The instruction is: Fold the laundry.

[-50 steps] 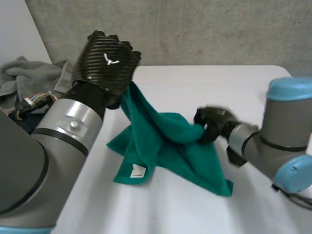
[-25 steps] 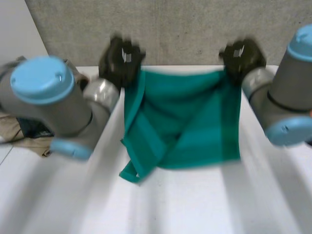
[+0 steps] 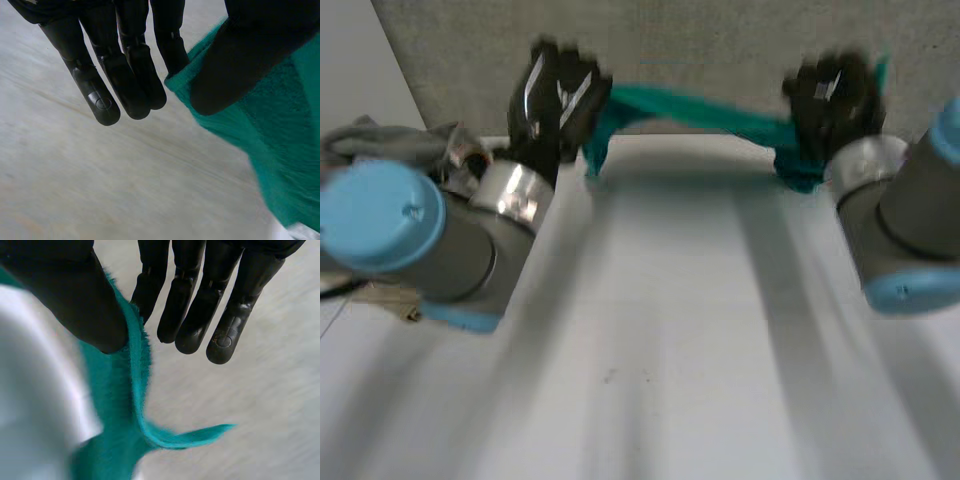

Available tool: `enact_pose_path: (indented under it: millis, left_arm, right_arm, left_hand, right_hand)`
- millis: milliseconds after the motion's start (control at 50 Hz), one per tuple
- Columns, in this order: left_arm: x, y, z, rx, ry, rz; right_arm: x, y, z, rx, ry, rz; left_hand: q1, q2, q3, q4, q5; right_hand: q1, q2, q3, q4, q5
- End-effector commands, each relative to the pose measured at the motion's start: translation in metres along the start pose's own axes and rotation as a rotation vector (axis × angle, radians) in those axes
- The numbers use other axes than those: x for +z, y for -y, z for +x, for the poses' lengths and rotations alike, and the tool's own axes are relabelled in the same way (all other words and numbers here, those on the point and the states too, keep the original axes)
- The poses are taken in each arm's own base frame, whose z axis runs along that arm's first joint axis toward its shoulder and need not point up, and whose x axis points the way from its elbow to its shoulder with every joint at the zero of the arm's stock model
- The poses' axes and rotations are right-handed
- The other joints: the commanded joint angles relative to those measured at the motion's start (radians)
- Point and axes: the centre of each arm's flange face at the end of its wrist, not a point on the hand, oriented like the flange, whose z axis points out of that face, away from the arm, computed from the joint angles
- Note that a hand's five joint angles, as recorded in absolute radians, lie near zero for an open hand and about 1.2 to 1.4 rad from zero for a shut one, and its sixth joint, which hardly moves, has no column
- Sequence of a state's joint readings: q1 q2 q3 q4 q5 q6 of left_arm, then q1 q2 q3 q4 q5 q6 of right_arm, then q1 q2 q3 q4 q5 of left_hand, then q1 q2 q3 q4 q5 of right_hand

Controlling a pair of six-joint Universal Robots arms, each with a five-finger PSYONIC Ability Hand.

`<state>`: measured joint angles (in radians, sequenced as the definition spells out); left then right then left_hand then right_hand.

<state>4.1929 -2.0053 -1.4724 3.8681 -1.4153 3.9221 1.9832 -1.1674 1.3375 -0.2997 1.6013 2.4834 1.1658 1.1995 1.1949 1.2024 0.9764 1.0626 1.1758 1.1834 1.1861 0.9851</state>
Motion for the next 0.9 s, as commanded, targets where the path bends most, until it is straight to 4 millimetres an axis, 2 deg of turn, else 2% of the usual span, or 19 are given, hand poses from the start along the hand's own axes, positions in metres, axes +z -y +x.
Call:
enact_pose_path:
  millis: [20, 60, 120, 180, 200, 280, 420, 500, 640, 680, 780, 800, 820, 860, 880, 900]
  left_arm:
    - [-0.075, -0.06, 0.065, -0.012, -0.263, -0.222]
    - [-0.095, -0.067, 0.079, 0.003, -0.334, -0.256]
    - [-0.106, -0.068, 0.084, 0.044, -0.374, -0.261]
    - [-0.11, -0.066, 0.083, 0.076, -0.391, -0.255]
    - [-0.11, -0.062, 0.079, 0.098, -0.393, -0.25]
    - [-0.108, -0.046, 0.06, 0.125, -0.374, -0.235]
    - [-0.103, -0.023, 0.022, 0.097, -0.301, -0.232]
    - [-0.104, -0.01, 0.002, -0.054, -0.265, -0.262]
    - [-0.105, 0.002, -0.007, -0.388, -0.244, -0.331]
    - [-0.104, 0.003, -0.009, -0.479, -0.234, -0.353]
    - [-0.101, -0.001, -0.017, -0.533, -0.213, -0.395]
    - [-0.101, -0.004, -0.019, -0.531, -0.209, -0.406]
    - [-0.101, -0.009, -0.022, -0.527, -0.204, -0.43]
    - [-0.102, -0.014, -0.026, -0.521, -0.199, -0.455]
    - [-0.103, -0.018, -0.028, -0.512, -0.199, -0.474]
    - [-0.104, -0.02, -0.029, -0.505, -0.202, -0.487]
  right_arm:
    - [-0.058, -0.061, -0.074, -0.016, 0.302, -0.296]
    - [-0.064, -0.066, -0.08, -0.011, 0.327, -0.316]
    - [-0.073, -0.07, -0.086, -0.006, 0.353, -0.335]
    - [-0.078, -0.069, -0.09, -0.004, 0.366, -0.336]
    - [-0.079, -0.068, -0.09, -0.003, 0.368, -0.335]
    - [-0.082, -0.068, -0.092, 0.007, 0.376, -0.339]
    - [-0.085, -0.072, -0.092, 0.101, 0.371, -0.371]
    - [-0.088, -0.069, -0.091, 0.121, 0.37, -0.374]
    - [-0.088, -0.059, -0.084, 0.13, 0.355, -0.345]
    - [-0.089, -0.058, -0.083, 0.132, 0.353, -0.343]
    - [-0.089, -0.057, -0.082, 0.132, 0.351, -0.343]
    - [-0.089, -0.058, -0.082, 0.131, 0.35, -0.343]
    - [-0.088, -0.058, -0.081, 0.131, 0.349, -0.344]
    - [-0.088, -0.058, -0.081, 0.131, 0.349, -0.344]
    - [-0.088, -0.058, -0.081, 0.131, 0.349, -0.344]
    - [-0.088, -0.058, -0.082, 0.131, 0.35, -0.343]
  left_hand:
    - [0.23, 0.197, 0.201, 0.194, 0.245]
    - [0.23, 0.197, 0.201, 0.194, 0.245]
    - [0.222, 0.188, 0.193, 0.186, 0.237]
    - [-0.135, -0.169, -0.164, -0.171, -0.12]
    - [-0.38, -0.414, -0.409, -0.417, -0.365]
    - [-0.675, -0.709, -0.705, -0.712, -0.661]
    - [-0.761, -0.795, -0.791, -0.798, -0.747]
    - [-0.808, -0.842, -0.837, -0.845, -0.793]
    - [-0.879, -0.913, -0.908, -0.915, -0.864]
    - [-0.882, -0.916, -0.911, -0.918, -0.867]
    - [-0.794, -0.828, -0.823, -0.831, -0.779]
    - [-0.701, -0.734, -0.73, -0.737, -0.686]
    - [-0.502, -0.536, -0.531, -0.539, -0.487]
    - [-0.304, -0.338, -0.334, -0.341, -0.29]
    - [-0.062, -0.096, -0.091, -0.099, -0.047]
    - [0.022, -0.012, -0.008, -0.015, 0.036]
  right_hand:
    - [0.334, 0.22, 0.213, 0.21, 0.237]
    - [0.334, 0.22, 0.213, 0.21, 0.237]
    - [0.334, 0.22, 0.213, 0.21, 0.237]
    - [0.334, 0.22, 0.213, 0.21, 0.237]
    - [0.334, 0.22, 0.213, 0.21, 0.237]
    - [0.334, 0.22, 0.213, 0.21, 0.237]
    - [0.334, 0.22, 0.213, 0.21, 0.237]
    - [0.334, 0.22, 0.213, 0.21, 0.237]
    - [0.334, 0.22, 0.213, 0.21, 0.237]
    - [0.334, 0.22, 0.213, 0.21, 0.237]
    - [0.334, 0.22, 0.213, 0.21, 0.237]
    - [0.334, 0.22, 0.213, 0.21, 0.237]
    - [0.334, 0.22, 0.213, 0.21, 0.237]
    - [0.334, 0.22, 0.213, 0.21, 0.237]
    - [0.334, 0.22, 0.213, 0.21, 0.237]
    - [0.334, 0.22, 0.213, 0.21, 0.237]
